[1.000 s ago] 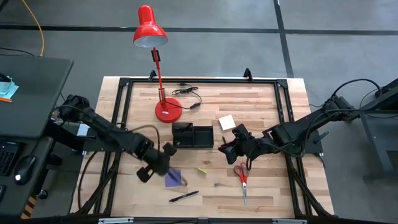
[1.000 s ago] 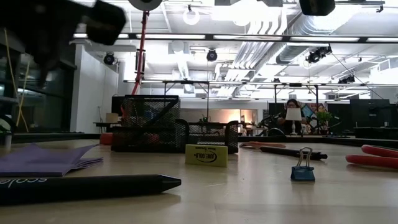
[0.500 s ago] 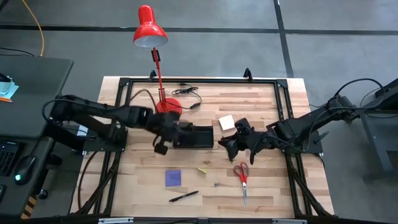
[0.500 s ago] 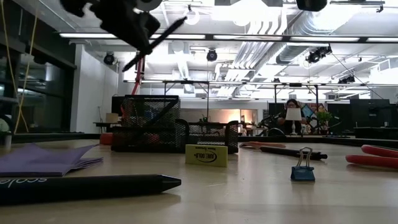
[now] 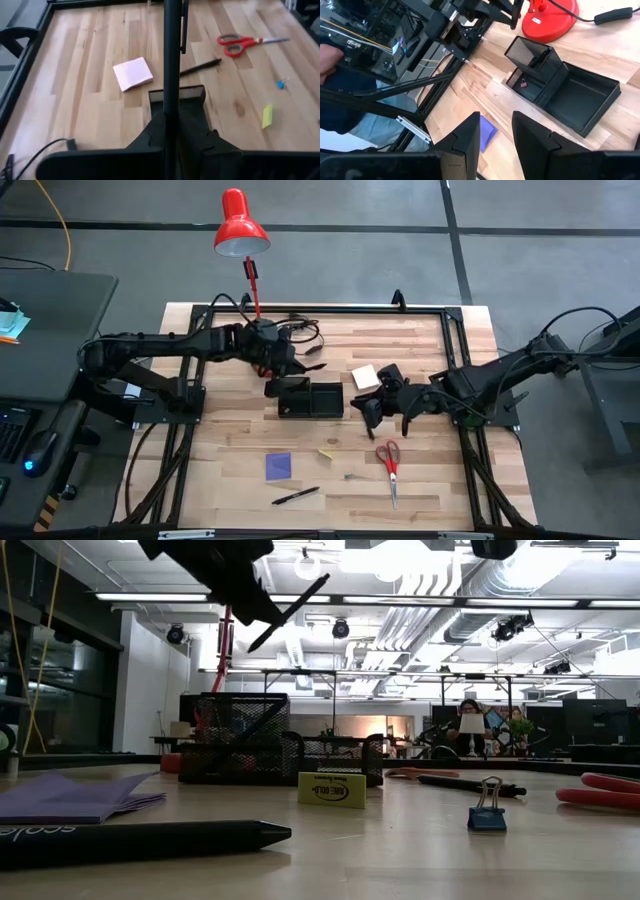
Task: Pick and place office supplies into organizer
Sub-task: Put the left pen into the desk organizer
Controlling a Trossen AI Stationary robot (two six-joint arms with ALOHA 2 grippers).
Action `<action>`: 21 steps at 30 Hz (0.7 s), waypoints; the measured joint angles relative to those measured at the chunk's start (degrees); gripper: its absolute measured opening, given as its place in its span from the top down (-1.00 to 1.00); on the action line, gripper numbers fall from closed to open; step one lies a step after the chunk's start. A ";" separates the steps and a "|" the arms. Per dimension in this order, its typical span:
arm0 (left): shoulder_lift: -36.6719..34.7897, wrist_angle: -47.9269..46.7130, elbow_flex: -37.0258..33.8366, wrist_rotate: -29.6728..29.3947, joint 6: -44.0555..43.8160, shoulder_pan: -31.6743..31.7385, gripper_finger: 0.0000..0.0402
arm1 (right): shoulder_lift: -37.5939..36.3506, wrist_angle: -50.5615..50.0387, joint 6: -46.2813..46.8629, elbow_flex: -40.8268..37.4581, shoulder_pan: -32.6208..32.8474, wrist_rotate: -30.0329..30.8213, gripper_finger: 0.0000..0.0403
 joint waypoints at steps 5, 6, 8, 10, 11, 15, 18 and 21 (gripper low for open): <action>0.00 6.00 -4.23 1.16 -3.54 -0.26 0.99 | 0.00 0.00 -0.53 0.00 -0.91 -0.43 0.47; 0.00 7.08 -5.04 1.25 -4.09 -0.28 0.98 | 0.00 0.00 -0.60 0.00 -1.07 -0.51 0.47; 0.00 9.85 -6.45 1.27 -5.51 -0.25 0.96 | 0.00 0.00 -0.65 0.00 -1.37 -1.04 0.47; 0.00 12.25 -7.55 0.87 -6.51 -0.18 0.96 | 0.00 -0.02 -0.70 0.00 -1.47 -1.47 0.47; 0.00 13.06 -8.06 0.68 -6.70 -0.10 0.96 | 0.00 -0.01 -0.67 0.00 -1.45 -1.51 0.47; 0.00 14.56 -9.81 0.26 -7.08 -0.22 0.99 | 0.00 0.00 -0.46 0.00 -1.43 -1.57 0.47; 0.00 16.96 -12.66 0.23 -8.84 -0.22 0.98 | 0.00 -0.02 -0.32 0.00 -1.44 -1.78 0.47; -0.06 17.41 -14.65 -0.61 -10.05 -0.22 0.97 | 0.00 -0.01 -0.47 0.00 -1.45 -1.95 0.47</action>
